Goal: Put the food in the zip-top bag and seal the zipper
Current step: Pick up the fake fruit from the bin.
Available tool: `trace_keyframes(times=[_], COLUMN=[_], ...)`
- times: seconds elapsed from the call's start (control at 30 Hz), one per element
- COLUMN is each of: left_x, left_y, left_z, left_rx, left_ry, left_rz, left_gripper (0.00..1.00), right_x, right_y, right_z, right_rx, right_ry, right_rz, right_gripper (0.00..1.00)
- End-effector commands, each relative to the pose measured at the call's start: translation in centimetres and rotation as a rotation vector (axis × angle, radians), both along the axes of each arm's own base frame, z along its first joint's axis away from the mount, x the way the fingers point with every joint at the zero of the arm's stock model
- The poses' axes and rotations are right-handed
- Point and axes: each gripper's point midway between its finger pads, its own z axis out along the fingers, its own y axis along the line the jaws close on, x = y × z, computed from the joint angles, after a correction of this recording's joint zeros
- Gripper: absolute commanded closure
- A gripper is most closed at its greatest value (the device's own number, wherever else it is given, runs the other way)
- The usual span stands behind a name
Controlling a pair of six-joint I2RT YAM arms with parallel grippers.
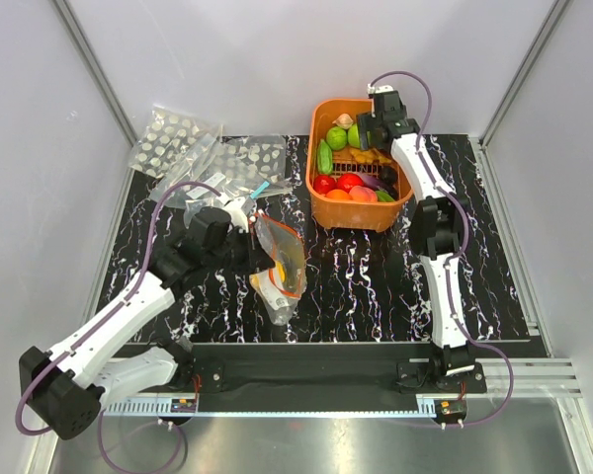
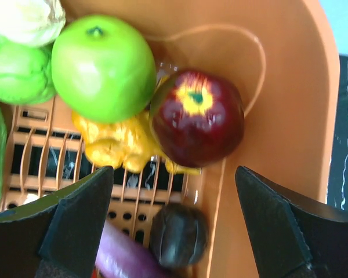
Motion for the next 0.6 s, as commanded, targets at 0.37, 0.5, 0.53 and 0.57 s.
trace_keyframes(times=[0.37,0.5,0.53,0.57], left_x=[1.1,1.2,1.2,1.3], left_y=[0.2,0.3,0.3,0.3], left_z=[2.4,2.6,2.6,2.8], left_rx=[0.022,0.032,0.033,0.033], left_ry=[-0.073,-0.079,-0.081,-0.083], left_rz=[0.001,0.002,-0.001,-0.002], left_gripper=[1.0,1.0,1.0,1.0], right_x=[4.8,5.9,6.1,6.5], right_y=[-3.2,-3.3,-3.2,-3.2], right_z=[-1.1,-1.0,-1.0,-1.0], right_rx=[-0.192,-0.221,-0.23,-0.233], right_ry=[-0.174,-0.22,-0.224,-0.241], right_rz=[-0.08,-0.068,-0.059,-0.059], right_gripper=[0.01,0.0,0.0,0.0])
